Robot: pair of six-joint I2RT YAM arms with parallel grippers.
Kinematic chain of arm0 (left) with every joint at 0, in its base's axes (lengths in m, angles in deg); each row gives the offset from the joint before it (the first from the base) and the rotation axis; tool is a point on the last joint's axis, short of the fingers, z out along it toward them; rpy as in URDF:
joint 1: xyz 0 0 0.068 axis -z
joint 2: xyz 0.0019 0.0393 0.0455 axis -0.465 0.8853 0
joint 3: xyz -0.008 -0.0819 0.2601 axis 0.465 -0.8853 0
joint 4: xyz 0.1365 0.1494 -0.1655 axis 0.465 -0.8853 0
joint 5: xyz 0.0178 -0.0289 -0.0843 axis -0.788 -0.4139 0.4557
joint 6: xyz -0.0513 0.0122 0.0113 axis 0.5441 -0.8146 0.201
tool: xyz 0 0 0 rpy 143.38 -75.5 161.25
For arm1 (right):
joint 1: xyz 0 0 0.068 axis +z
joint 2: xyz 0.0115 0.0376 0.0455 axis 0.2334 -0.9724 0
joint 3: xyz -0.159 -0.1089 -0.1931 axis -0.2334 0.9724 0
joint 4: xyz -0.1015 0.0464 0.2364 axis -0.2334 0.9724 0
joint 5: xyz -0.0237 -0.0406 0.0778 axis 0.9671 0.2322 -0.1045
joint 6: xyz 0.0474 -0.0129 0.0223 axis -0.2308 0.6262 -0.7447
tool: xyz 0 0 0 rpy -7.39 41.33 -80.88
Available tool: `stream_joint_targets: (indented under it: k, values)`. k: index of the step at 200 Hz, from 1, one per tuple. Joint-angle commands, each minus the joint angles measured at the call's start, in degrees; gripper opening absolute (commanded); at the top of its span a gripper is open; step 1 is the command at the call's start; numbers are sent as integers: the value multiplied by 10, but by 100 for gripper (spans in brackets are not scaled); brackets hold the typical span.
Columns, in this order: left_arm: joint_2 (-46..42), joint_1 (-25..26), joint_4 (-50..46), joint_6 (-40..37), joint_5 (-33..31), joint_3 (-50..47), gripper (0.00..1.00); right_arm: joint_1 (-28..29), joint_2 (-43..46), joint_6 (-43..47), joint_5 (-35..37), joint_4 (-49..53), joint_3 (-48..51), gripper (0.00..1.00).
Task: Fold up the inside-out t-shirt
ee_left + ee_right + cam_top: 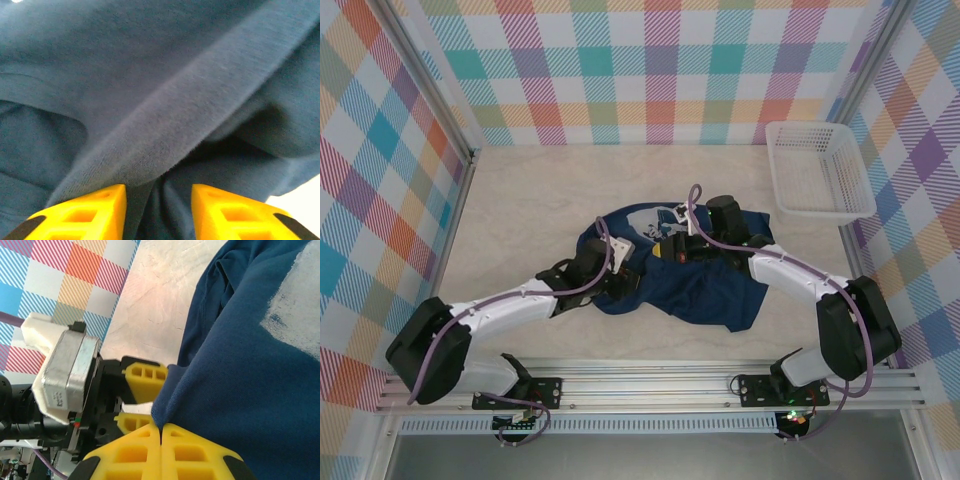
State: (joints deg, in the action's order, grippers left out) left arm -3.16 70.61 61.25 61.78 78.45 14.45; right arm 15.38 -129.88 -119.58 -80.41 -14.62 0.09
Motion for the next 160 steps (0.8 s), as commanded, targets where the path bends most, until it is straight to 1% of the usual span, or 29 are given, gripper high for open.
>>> stream_joint_targets:
  k: [1,20,41,52,60,72,79,88,93,108,122,134,160]
  values:
    - [35,4,19,-15,-69,49,44,-3,3,11,-22,6,-13,0]
    - [80,3,18,-26,-72,84,46,-4,2,25,-29,14,-14,0]
    - [120,2,24,-35,-60,113,47,-5,2,42,-34,25,-13,0]
    - [134,-1,27,-39,-52,125,44,-7,4,52,-37,32,-11,0]
    - [139,-5,32,-41,-35,129,40,-9,6,55,-39,33,-9,0]
    - [145,-14,41,-40,-8,133,29,-14,13,59,-44,30,-3,0]
    - [147,-20,43,-36,12,136,20,-16,16,61,-44,31,0,0]
    - [145,-29,48,-30,43,135,6,-19,22,67,-44,36,0,0]
    - [141,-35,50,-26,61,132,0,-20,27,71,-39,43,0,0]
    - [115,-52,58,-8,122,118,0,-27,44,85,-4,73,-3,0]
    - [76,-64,69,18,186,96,0,-28,60,102,80,130,-16,0]
    - [38,-68,84,44,233,71,0,-27,66,111,130,157,-24,0]
    - [-29,-69,83,84,310,39,0,-21,75,110,168,153,-23,0]
